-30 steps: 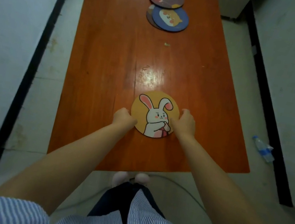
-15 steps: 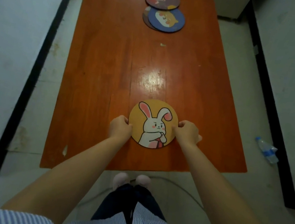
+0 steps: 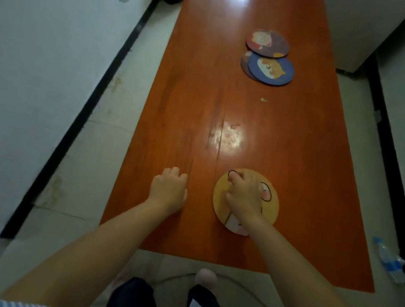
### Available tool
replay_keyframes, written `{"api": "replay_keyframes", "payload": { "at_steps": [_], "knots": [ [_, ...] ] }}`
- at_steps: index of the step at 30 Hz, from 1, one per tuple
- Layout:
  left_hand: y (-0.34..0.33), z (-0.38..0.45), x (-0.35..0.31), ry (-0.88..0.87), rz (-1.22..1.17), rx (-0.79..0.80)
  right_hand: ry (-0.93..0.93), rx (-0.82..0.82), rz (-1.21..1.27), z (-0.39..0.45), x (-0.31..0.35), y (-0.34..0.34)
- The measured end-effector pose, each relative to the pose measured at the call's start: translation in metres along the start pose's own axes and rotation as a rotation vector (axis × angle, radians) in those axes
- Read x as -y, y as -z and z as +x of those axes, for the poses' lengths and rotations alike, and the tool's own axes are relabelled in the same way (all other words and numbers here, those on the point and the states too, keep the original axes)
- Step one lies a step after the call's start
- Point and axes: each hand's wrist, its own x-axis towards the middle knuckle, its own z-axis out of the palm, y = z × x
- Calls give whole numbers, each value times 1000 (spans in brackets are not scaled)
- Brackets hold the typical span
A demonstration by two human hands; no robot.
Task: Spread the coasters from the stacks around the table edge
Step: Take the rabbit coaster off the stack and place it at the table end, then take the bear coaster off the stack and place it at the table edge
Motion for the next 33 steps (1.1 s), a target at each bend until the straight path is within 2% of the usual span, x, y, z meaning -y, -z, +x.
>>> {"api": "replay_keyframes", "payload": {
  "at_steps": [6,12,16,22,33],
  "knots": [
    [26,11,144,139,64,-3,65,44,-23,47,109,-25],
    [69,31,285,81,165,33,-26,-15,15,95,217,-40],
    [91,54,348,47,186,2,-61,-31,12,121,260,-45],
    [110,118,357,-91,191,32,-187,-73,43,162,267,-44],
    [150,294,276,-431,242,12,-476,-100,67,279,217,-7]
  ]
}}
